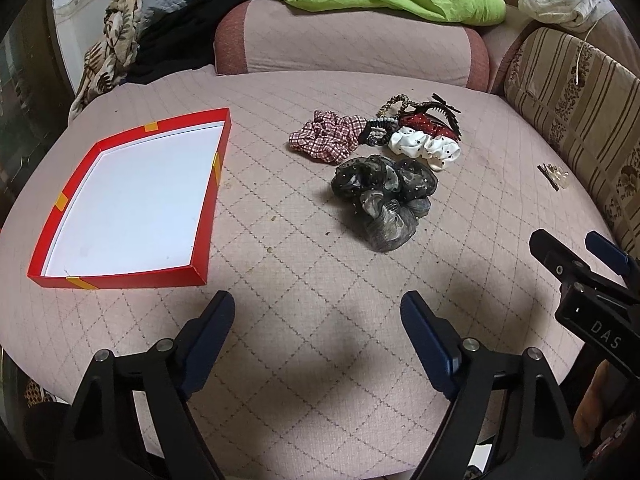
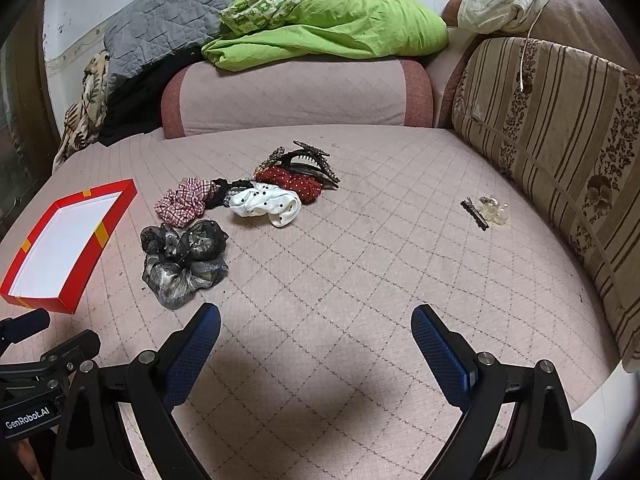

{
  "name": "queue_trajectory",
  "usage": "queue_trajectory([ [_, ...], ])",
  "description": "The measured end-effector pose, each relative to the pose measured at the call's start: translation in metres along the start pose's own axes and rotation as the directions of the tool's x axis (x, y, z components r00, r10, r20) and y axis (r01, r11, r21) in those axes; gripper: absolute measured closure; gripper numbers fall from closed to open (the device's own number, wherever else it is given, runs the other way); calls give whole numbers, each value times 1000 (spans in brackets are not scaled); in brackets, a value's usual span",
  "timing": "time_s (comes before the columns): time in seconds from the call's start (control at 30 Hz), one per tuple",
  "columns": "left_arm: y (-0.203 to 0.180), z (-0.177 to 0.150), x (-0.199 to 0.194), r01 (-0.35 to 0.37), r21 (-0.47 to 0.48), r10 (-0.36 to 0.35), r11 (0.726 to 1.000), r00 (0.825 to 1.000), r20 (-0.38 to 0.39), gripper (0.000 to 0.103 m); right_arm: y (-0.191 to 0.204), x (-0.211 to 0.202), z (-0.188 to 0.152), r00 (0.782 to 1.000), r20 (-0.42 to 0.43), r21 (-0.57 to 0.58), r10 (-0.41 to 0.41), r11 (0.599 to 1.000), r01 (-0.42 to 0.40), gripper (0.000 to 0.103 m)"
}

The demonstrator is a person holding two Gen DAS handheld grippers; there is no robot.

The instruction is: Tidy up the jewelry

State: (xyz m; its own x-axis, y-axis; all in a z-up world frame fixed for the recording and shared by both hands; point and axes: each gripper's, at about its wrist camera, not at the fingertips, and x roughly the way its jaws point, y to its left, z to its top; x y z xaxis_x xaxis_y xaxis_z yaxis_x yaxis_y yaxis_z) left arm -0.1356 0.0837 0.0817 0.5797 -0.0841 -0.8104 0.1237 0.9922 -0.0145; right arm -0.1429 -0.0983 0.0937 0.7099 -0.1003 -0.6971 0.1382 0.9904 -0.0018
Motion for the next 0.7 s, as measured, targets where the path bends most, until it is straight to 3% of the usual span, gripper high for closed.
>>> queue_trajectory([
  [0.4,0,3,8,-1,1,1,1000,1000,-17,20,0,10,3,1000,-19,10,18,1000,-18,5],
  [0.7,-1,21,6,31,4,-31,1000,1000,-2,20,-1,28,36,996,-18,11,89,996,-89,5],
])
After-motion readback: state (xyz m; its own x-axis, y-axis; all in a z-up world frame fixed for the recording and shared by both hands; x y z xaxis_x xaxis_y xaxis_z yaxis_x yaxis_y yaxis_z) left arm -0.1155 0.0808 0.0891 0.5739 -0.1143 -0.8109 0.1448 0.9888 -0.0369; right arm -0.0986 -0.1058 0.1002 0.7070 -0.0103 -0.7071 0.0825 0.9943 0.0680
